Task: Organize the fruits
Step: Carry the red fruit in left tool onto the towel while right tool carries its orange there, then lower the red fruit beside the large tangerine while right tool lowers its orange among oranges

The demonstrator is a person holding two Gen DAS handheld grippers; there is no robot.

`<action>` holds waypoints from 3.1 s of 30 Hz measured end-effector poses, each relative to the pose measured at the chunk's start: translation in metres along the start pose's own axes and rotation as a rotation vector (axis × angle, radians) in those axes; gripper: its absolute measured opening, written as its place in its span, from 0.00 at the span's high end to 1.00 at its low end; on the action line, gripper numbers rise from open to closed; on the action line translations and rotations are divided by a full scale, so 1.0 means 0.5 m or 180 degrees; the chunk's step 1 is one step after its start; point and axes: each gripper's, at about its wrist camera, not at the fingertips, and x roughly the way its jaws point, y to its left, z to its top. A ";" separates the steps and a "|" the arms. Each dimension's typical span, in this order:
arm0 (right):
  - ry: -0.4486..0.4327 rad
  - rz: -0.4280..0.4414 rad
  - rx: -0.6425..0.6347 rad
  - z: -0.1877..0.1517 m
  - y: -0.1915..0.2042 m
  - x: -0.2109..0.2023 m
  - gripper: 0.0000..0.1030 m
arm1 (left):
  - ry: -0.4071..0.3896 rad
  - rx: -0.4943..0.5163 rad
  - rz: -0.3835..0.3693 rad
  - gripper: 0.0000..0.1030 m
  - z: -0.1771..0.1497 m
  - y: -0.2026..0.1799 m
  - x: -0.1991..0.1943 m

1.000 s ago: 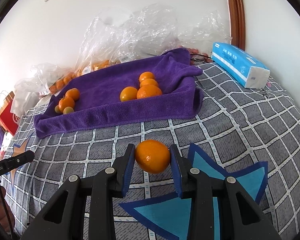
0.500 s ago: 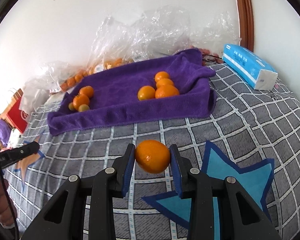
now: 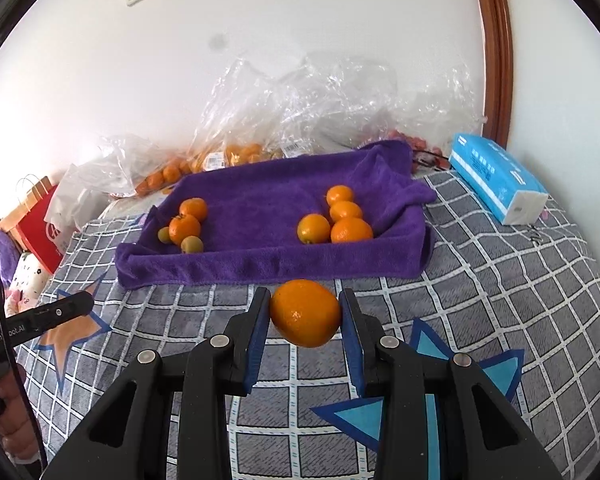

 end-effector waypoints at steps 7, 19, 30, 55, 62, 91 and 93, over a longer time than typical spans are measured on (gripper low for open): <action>-0.0022 0.0069 0.0016 0.018 0.018 -0.006 0.66 | -0.0072 0.0022 0.0028 0.77 0.015 -0.003 -0.019; -0.0043 0.0107 0.0093 0.044 0.026 -0.007 0.66 | -0.0153 0.0052 0.0050 0.77 0.050 -0.006 -0.022; 0.0051 0.0119 0.0157 0.070 0.024 0.015 0.66 | -0.0159 0.0094 0.0082 0.77 0.085 -0.019 -0.019; 0.0072 0.0199 0.0086 0.137 0.024 0.067 0.66 | -0.0171 0.0164 0.0207 0.77 0.158 -0.047 0.011; 0.0065 0.0202 0.0088 0.156 0.023 0.076 0.66 | -0.0182 0.0183 0.0217 0.77 0.179 -0.053 0.018; 0.0085 0.0131 0.0029 0.219 0.031 0.154 0.66 | -0.0173 0.0214 0.0273 0.77 0.260 -0.029 0.086; 0.0101 0.0118 0.0043 0.222 0.028 0.165 0.66 | -0.0156 0.0169 0.0295 0.77 0.268 -0.015 0.095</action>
